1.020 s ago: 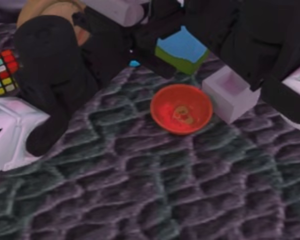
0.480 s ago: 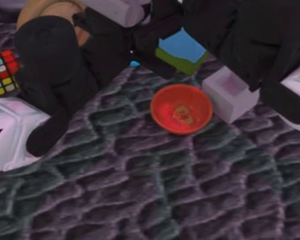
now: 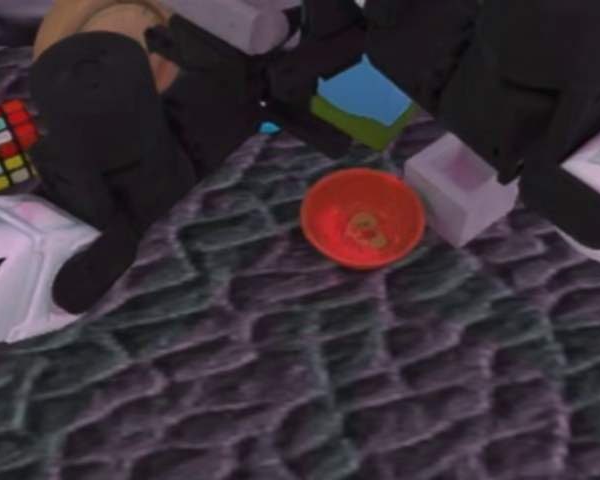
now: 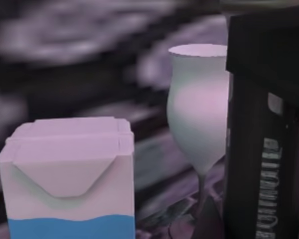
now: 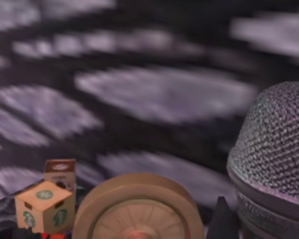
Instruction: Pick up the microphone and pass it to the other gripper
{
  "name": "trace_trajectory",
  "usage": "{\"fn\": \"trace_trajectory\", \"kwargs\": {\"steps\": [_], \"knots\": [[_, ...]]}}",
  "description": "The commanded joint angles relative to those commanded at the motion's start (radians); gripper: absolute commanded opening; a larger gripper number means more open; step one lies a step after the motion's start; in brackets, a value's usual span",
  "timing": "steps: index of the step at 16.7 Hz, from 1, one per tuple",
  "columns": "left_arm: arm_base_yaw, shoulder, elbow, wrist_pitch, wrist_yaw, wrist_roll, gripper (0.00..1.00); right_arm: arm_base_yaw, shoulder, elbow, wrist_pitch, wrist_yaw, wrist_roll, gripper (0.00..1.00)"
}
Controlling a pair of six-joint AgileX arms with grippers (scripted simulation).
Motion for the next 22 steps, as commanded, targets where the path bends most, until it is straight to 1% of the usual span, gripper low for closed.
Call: {"fn": "trace_trajectory", "kwargs": {"steps": [13, 14, 21, 22], "knots": [[0.000, 0.000, 0.000, 0.000, 0.000, 0.000, 0.98, 0.000, 0.000, 0.000, 0.000, 0.000, 0.000, 0.00], [0.000, 0.000, 0.000, 0.000, 0.000, 0.000, 1.00, 0.000, 0.000, 0.000, 0.000, 0.000, 0.000, 0.00], [0.000, 0.000, 0.000, 0.000, 0.000, 0.000, 1.00, 0.000, 0.000, 0.000, 0.000, 0.000, 0.000, 0.00], [0.033, 0.011, -0.012, 0.000, -0.031, 0.013, 1.00, 0.003, -0.017, 0.008, 0.004, 0.013, -0.010, 0.00]]}}
